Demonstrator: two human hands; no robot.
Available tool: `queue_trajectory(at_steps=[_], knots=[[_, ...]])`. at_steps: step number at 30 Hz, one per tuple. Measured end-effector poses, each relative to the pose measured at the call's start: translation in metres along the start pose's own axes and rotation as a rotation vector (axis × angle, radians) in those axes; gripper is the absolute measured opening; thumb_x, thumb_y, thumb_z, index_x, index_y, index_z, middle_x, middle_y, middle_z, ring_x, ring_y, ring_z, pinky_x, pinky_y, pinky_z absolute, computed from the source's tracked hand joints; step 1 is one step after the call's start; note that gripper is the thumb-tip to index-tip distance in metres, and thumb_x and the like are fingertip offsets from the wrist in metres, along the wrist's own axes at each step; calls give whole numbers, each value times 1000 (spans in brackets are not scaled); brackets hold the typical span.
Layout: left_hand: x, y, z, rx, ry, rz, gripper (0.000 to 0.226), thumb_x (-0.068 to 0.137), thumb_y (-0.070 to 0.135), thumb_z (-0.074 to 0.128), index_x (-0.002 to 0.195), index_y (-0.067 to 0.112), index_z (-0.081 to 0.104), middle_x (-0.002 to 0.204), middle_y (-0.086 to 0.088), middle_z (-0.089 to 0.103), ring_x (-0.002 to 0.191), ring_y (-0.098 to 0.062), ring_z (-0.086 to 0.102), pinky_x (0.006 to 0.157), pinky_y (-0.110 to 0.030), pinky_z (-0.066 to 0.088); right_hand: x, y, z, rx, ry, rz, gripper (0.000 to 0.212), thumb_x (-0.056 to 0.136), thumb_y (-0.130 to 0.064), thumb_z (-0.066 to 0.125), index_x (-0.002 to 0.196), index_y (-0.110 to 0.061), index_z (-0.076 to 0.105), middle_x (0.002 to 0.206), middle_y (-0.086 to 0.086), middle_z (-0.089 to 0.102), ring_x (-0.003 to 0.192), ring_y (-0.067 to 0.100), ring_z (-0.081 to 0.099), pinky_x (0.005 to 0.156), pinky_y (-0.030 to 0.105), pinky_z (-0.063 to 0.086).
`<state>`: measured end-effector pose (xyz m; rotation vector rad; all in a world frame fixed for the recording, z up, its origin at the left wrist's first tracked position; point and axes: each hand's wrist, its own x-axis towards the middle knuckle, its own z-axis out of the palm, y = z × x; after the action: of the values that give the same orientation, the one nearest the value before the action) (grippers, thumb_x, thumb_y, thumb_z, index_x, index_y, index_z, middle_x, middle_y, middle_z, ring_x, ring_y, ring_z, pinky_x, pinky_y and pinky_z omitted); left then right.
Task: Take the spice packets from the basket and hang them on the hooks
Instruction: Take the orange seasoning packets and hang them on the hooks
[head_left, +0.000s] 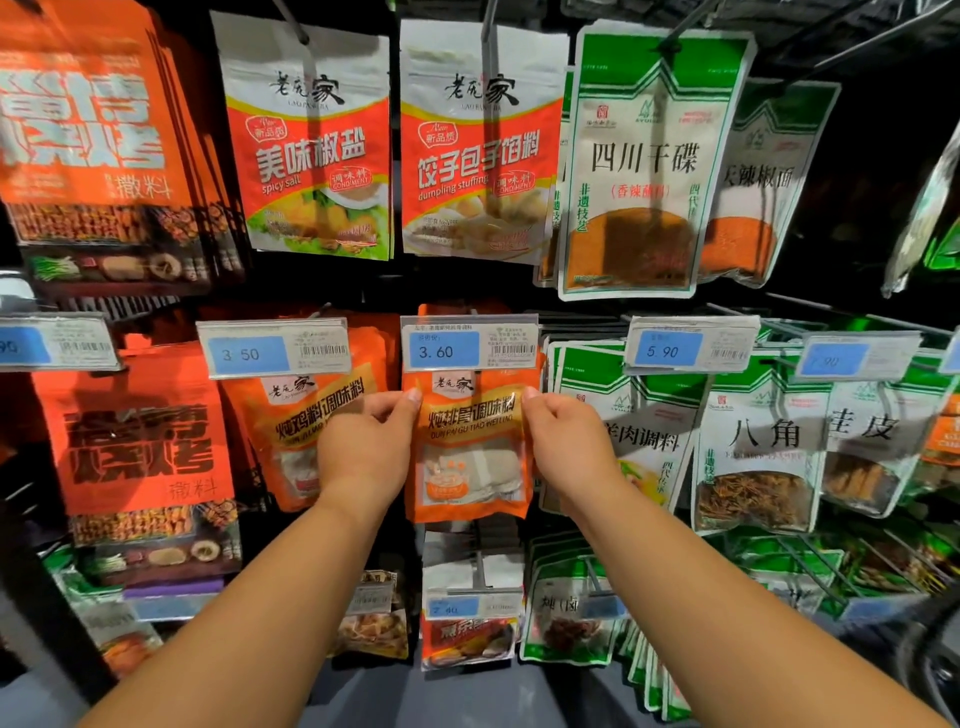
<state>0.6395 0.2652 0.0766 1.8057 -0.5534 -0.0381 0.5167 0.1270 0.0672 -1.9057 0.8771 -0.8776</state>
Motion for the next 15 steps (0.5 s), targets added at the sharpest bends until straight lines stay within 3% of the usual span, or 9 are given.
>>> queue_trajectory(at_steps=[3, 6, 8, 10, 12, 15], knots=[[-6, 1, -8, 136, 7, 77, 20, 101, 41, 59, 82, 37, 62, 68, 15, 60, 68, -2, 57, 53, -17, 35, -6, -2, -4, -34, -12, -10, 56, 107, -45, 42, 75, -4, 63, 67, 10, 63, 66, 28, 59, 67, 38, 49], [-16, 3, -20, 277, 26, 164, 15, 102, 40, 58, 95, 34, 70, 73, 18, 64, 70, 2, 57, 52, -11, 33, -17, -7, -13, -88, -40, -11, 49, 108, -42, 42, 75, -11, 62, 67, 3, 60, 68, 24, 58, 65, 34, 44], [-24, 3, -28, 315, 39, 216, 21, 101, 41, 59, 110, 29, 74, 85, 16, 70, 74, 0, 59, 58, -13, 40, -26, -12, -22, -153, -60, -40, 44, 107, -44, 43, 78, -16, 60, 70, -1, 61, 69, 21, 59, 63, 32, 42], [-32, 6, -36, 382, 51, 262, 27, 99, 44, 59, 117, 29, 72, 90, 16, 71, 83, -7, 65, 64, -24, 51, -37, -16, -33, -284, -111, -66, 35, 105, -50, 44, 89, -22, 60, 76, -5, 65, 70, 14, 61, 60, 29, 43], [-41, 11, -42, 461, 43, 341, 29, 98, 49, 59, 117, 31, 72, 91, 17, 71, 87, -10, 68, 67, -29, 56, -50, -19, -47, -436, -169, -98, 32, 103, -54, 46, 111, -25, 59, 92, -6, 70, 81, 14, 66, 69, 32, 52], [-52, 20, -41, 518, -42, 503, 31, 97, 49, 61, 119, 30, 71, 102, 14, 73, 93, -11, 68, 72, -30, 56, -66, -22, -74, -598, -201, -180, 53, 101, -58, 47, 140, -23, 50, 133, -2, 64, 113, 20, 63, 94, 42, 54]])
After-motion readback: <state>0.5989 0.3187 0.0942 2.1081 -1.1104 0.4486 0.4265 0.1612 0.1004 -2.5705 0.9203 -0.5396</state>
